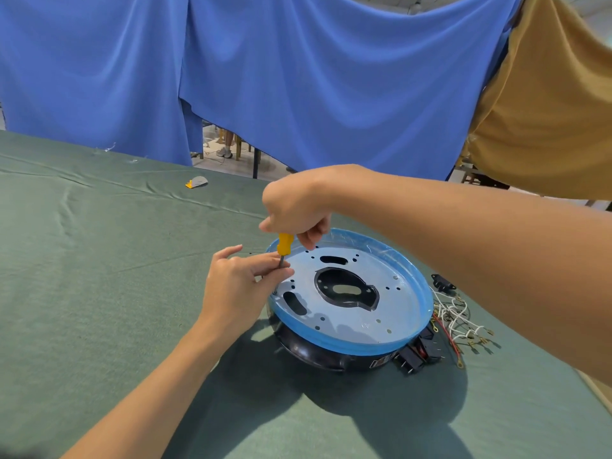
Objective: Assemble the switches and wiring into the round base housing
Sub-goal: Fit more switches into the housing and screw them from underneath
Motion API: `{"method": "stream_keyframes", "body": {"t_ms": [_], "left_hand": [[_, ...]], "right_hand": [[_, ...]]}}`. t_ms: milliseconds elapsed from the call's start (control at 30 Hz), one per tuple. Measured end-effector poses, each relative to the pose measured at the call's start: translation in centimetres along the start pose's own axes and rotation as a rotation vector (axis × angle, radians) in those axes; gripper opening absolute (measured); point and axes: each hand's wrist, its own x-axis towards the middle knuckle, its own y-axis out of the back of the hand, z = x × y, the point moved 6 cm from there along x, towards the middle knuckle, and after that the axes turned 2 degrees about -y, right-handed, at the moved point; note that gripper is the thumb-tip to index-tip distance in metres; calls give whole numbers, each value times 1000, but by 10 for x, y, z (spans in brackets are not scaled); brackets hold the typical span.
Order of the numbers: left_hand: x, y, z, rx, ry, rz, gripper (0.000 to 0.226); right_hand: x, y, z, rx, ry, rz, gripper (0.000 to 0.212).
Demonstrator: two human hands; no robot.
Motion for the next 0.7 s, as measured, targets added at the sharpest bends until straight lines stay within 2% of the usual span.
{"method": "stream_keyframes", "body": {"t_ms": [67,167,233,367,500,600,700], "left_hand": [[1,-2,-1,-22,14,-37,6],[3,-4,-1,-20,-1,-92,13],[3,-4,-1,-13,-6,-122,16],[1,-6,-2,-29,-14,-146,19],[0,0,2,4,11,-7,7],[2,-2,2,-9,18,-23,8],[5,-4,2,-24,-9,-75,14]], "right_hand": [[-6,3,1,36,33,-9,43],[-13,11,-1,30,125,41,16],[-15,12,-3,-27,155,69,7],[-9,7,-4,-69,118,111,36],[-7,0,-3,22,64,78,48],[-10,4,-3,58,66,60,46],[-13,6,-4,21,115,34,23]]}}
